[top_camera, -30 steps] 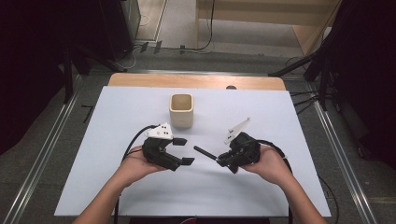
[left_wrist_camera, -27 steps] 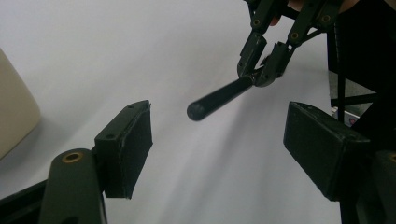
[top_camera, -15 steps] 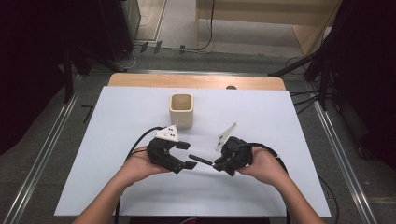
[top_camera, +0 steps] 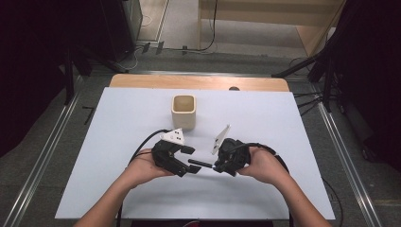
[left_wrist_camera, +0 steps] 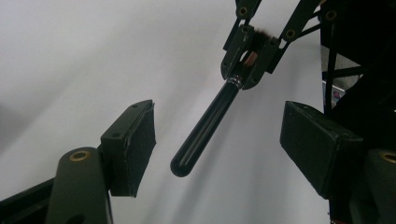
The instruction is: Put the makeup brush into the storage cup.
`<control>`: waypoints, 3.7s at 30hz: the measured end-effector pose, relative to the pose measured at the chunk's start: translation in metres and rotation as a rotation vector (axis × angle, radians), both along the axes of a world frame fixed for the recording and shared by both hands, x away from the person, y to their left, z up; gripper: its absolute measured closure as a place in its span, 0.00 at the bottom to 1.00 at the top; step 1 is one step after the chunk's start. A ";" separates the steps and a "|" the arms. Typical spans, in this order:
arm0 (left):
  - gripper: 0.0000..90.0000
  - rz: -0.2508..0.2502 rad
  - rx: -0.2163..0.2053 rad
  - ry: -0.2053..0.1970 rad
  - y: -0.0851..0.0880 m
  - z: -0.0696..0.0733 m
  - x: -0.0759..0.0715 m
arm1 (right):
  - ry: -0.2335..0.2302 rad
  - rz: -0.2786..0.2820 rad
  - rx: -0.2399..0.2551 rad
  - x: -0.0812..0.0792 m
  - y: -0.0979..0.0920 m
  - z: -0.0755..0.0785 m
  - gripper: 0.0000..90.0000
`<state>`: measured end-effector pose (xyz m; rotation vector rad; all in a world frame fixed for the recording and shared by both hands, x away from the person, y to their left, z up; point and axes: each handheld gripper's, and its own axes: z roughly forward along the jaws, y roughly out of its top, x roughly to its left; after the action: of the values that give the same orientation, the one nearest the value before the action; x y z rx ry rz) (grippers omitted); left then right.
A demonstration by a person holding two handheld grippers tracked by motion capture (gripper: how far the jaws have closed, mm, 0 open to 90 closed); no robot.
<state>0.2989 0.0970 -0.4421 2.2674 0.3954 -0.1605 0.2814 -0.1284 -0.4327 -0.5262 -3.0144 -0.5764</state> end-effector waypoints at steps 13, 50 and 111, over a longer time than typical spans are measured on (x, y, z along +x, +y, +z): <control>0.32 -0.036 0.020 0.066 -0.008 -0.008 0.003 | 0.004 0.121 -0.065 0.006 0.019 0.013 0.88; 0.76 -0.129 0.084 0.222 -0.019 -0.020 0.003 | 0.007 0.239 -0.041 0.001 0.023 0.014 0.88; 0.88 -0.003 0.048 0.223 -0.006 -0.026 0.004 | -0.082 0.003 0.165 -0.012 -0.002 0.017 0.18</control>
<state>0.3028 0.0906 -0.4677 2.3046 0.5171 -0.4122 0.2697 -0.1307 -0.4154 -0.4997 -3.0053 -0.8584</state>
